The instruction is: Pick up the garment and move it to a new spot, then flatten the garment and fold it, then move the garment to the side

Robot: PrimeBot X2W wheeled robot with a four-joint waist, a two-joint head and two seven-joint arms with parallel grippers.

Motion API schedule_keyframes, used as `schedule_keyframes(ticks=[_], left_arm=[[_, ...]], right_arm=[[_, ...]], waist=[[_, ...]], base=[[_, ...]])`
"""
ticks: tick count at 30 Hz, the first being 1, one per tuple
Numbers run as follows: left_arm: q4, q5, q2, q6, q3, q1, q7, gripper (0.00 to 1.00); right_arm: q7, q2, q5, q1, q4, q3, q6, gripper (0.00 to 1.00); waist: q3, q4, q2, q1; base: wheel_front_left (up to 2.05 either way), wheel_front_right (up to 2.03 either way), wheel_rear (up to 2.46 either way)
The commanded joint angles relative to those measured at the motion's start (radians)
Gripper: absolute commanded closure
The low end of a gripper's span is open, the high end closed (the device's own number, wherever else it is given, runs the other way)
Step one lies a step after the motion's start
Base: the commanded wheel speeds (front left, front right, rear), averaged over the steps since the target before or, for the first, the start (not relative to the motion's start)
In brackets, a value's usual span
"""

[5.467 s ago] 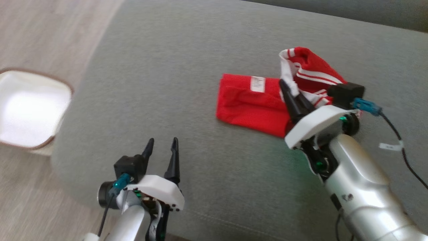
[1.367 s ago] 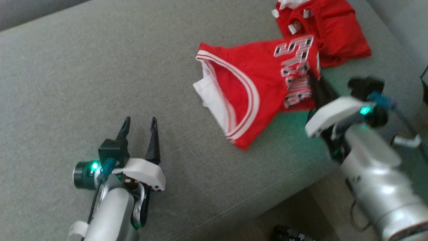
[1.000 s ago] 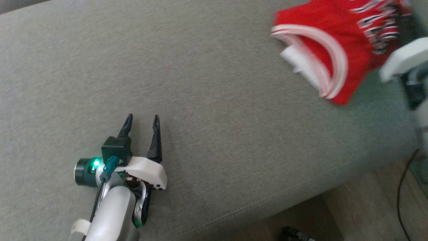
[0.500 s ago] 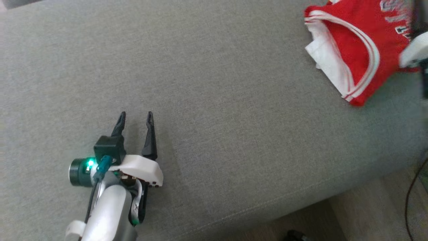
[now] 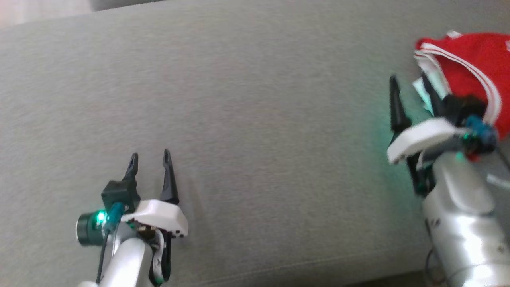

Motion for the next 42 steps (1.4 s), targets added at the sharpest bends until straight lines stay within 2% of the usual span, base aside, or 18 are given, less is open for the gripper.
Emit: schedule_keyframes(ticks=[1, 13, 26, 37, 38, 42], left_arm=[[-0.034, -0.005, 0.008, 0.013, 0.042, 0.002, -0.012, 0.00], [-0.035, 0.019, 0.008, 0.021, 0.099, 0.022, -0.012, 0.00], [-0.057, 0.004, 0.008, -0.015, 0.146, 0.027, -0.012, 0.00], [-0.064, -0.040, 0.008, -0.072, 0.163, 0.037, -0.012, 0.00], [-0.030, -0.038, -0.001, -0.076, 0.127, 0.049, 0.000, 1.00], [0.025, -0.042, -0.006, -0.076, 0.124, 0.068, 0.004, 1.00]], right_arm=[[-0.011, 0.023, 0.011, 0.027, -0.037, 0.015, 0.007, 0.00], [-0.011, 0.062, 0.007, 0.116, -0.077, 0.018, 0.007, 0.00], [-0.011, 0.070, 0.068, 0.157, -0.133, 0.048, 0.007, 0.00], [-0.011, 0.070, 0.102, 0.185, -0.164, 0.071, 0.007, 0.00], [0.000, 0.058, 0.101, 0.204, -0.131, 0.047, 0.000, 1.00], [0.004, 0.060, 0.104, 0.245, -0.086, 0.047, 0.000, 1.00]], waist=[[-0.035, 0.073, 0.0000, 0.0000], [-0.071, 0.159, 0.0000, 0.0000], [-0.102, 0.149, 0.0000, 0.0000], [-0.116, 0.146, 0.0000, 0.0000], [-0.116, 0.146, 0.0000, 0.0000], [-0.116, 0.147, 0.0000, 0.0000]], base=[[0.00, 0.00, 0.00], [0.00, 0.00, 0.00], [0.00, 0.00, 0.00], [0.00, 0.00, 0.00], [0.00, 0.00, 0.00], [0.00, 0.00, 0.00]])
